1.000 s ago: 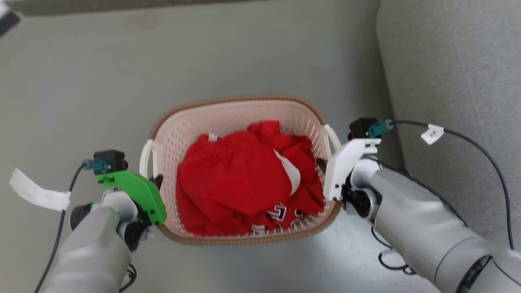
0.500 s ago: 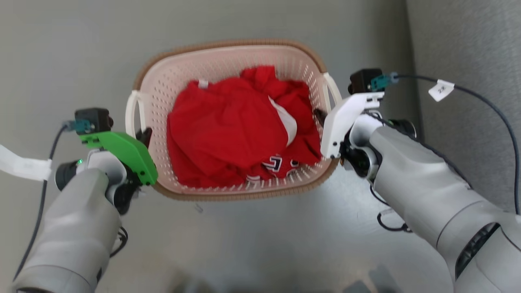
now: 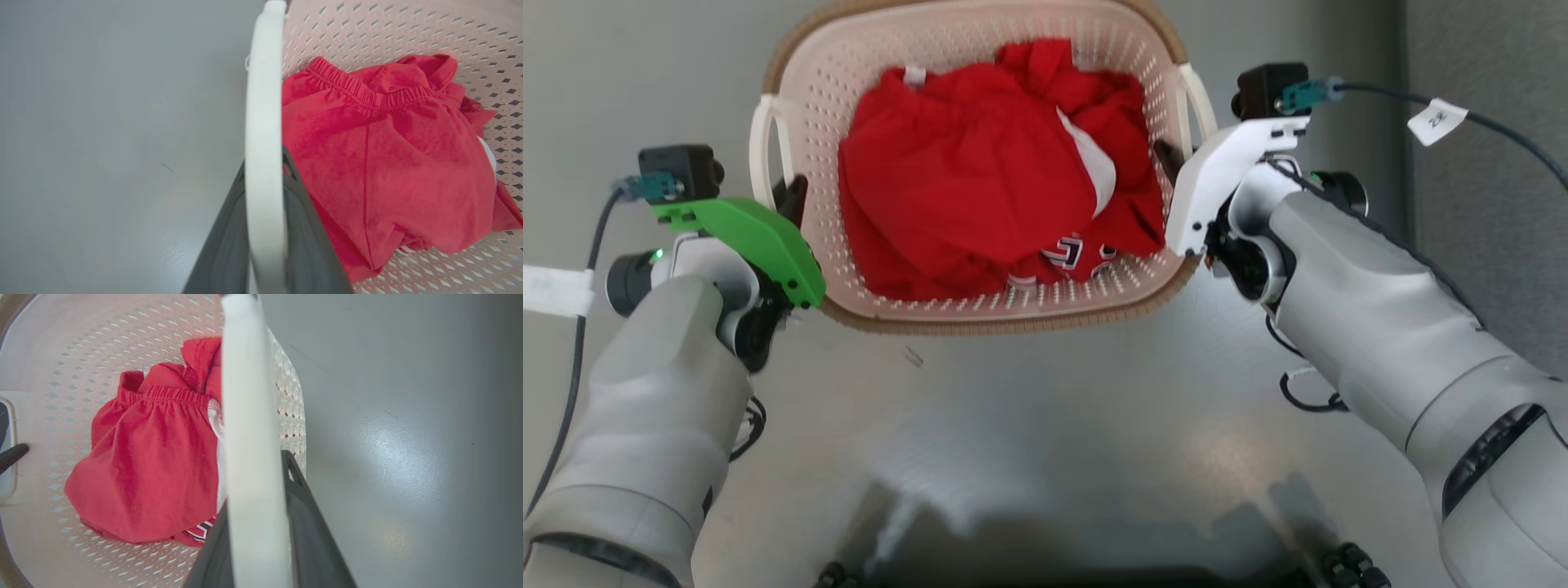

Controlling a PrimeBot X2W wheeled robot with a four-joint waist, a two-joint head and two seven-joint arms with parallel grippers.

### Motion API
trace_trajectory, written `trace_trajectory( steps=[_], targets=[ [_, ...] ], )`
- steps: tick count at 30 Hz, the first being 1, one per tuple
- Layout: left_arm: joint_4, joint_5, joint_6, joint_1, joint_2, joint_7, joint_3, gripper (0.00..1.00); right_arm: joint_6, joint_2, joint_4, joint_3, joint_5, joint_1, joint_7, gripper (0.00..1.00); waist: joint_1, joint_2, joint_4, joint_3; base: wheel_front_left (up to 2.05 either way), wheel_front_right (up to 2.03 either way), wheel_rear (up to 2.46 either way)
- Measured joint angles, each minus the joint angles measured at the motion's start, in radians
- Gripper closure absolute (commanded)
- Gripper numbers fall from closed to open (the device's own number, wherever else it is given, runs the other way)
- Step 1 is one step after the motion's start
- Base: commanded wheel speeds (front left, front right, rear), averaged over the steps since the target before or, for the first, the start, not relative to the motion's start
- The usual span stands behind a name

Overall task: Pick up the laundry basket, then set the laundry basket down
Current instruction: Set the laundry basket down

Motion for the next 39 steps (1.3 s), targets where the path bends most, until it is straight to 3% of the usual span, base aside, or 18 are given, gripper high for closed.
trace_trajectory(
  steps=[21, 39],
  targets=[
    [0.008, 0.017, 0.000, -0.118, -0.007, -0.083, 0.015, 1.00, -0.005, -0.003, 0.025, 0.000, -0.009, -0.119, -0.095, 1.00, -0.0001, 0.0000, 0.020, 0.195, 0.00, 0.00, 0.00],
    [0.025, 0.026, 0.000, -0.146, -0.023, -0.121, 0.013, 1.00, -0.006, -0.002, 0.049, 0.005, -0.008, -0.132, -0.165, 1.00, -0.0001, 0.0000, 0.037, 0.254, 0.00, 0.00, 0.00]
  ],
)
